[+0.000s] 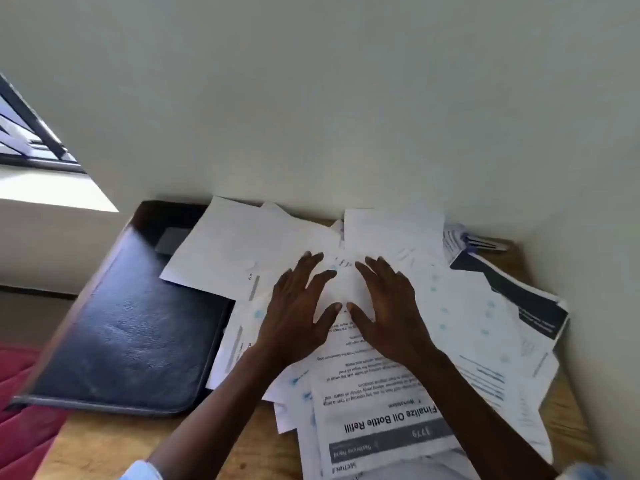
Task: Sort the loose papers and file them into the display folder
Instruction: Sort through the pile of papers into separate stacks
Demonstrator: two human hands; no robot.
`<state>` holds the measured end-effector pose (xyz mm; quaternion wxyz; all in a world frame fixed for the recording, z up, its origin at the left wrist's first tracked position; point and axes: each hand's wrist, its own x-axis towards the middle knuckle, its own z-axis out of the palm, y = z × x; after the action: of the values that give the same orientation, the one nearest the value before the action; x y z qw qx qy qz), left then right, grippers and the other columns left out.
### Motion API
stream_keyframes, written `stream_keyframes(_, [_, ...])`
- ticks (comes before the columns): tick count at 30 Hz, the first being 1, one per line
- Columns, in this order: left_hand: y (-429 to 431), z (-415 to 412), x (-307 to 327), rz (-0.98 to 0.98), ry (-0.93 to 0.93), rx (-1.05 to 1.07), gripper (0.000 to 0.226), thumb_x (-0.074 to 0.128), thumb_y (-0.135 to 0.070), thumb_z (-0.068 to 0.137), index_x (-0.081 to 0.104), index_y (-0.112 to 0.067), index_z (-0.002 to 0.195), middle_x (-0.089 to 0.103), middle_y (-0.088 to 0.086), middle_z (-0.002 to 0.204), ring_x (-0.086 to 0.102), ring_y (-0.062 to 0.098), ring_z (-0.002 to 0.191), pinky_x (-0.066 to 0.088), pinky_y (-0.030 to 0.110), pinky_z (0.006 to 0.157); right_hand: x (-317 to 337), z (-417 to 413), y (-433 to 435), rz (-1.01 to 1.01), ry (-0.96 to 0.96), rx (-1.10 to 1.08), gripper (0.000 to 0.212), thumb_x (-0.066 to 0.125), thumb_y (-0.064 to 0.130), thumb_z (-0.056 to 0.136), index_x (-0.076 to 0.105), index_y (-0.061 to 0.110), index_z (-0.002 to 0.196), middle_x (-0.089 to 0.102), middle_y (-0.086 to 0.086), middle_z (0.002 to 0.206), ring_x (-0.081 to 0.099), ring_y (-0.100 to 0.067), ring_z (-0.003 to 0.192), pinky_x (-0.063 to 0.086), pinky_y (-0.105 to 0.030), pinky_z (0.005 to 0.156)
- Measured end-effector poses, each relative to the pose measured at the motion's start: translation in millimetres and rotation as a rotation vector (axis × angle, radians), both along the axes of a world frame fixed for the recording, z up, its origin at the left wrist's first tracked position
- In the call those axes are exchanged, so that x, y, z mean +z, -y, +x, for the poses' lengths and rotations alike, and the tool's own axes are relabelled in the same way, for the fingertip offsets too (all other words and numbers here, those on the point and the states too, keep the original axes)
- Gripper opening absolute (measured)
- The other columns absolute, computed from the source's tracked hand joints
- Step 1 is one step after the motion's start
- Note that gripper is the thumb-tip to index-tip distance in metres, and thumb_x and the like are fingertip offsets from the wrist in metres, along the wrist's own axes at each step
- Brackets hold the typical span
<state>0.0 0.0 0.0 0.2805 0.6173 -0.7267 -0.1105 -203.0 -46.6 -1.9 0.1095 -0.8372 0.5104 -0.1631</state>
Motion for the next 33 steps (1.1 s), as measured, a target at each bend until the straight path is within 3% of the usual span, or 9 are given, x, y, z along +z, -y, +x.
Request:
stream_keyframes(4, [19.5,-3.8,-42.8,-0.006,0.075,0.004,0.056,0.049,-0.048,0.099,0.051,-0.018,0.146,0.036,0.005,0.164,0.022,0.022,0.157,0.03,0.052,0.122,-42.1,-0.4,17.1,-0.078,-0.065,0.003,0.064,0.038,0.052,0.102,0.043,0.016,0.154,0.035,-0.007,0.163,0.024,-0.025,0.155,0.022,-0.056,0.122])
stream_keyframes(11, [24.0,-4.8,-58.2,-0.042,0.095,0.024,0.063,0.04,-0.057,0.096,0.049,-0.021,0.147,0.044,0.002,0.158,0.032,0.019,0.151,0.02,0.04,0.125,-60.8,-1.0,22.0,-0.176,-0.051,0.012,0.063,0.035,0.054,0.099,0.048,0.017,0.15,0.043,-0.007,0.158,0.031,-0.026,0.151,0.02,-0.05,0.123])
stream_keyframes(17, [29.9,-0.2,-61.8,-0.072,0.112,0.009,0.052,0.052,-0.055,0.098,0.055,-0.023,0.139,0.053,-0.001,0.146,0.051,0.02,0.133,0.035,0.037,0.115,-58.2,1.0,25.3,-0.169,-0.047,0.039,0.068,0.033,0.058,0.093,0.052,0.018,0.144,0.053,-0.005,0.147,0.044,-0.024,0.141,0.027,-0.049,0.119])
stream_keyframes(29, [24.3,-3.3,-54.7,-0.025,0.111,0.01,0.049,0.054,-0.056,0.098,0.056,-0.028,0.139,0.053,-0.005,0.147,0.048,0.018,0.138,0.034,0.042,0.117,-47.4,0.8,13.1,-0.12,0.01,0.005,0.07,0.038,0.06,0.087,0.058,0.019,0.14,0.058,-0.002,0.144,0.05,-0.023,0.136,0.034,-0.046,0.116])
stream_keyframes(33, [24.9,-2.3,-54.5,-0.027,0.11,0.011,0.045,0.057,-0.053,0.1,0.056,-0.029,0.138,0.054,-0.005,0.146,0.048,0.017,0.137,0.034,0.042,0.116,-49.4,0.6,15.7,-0.127,0.019,0.006,0.059,0.048,0.055,0.095,0.058,0.019,0.14,0.058,-0.002,0.145,0.05,-0.023,0.136,0.033,-0.046,0.117])
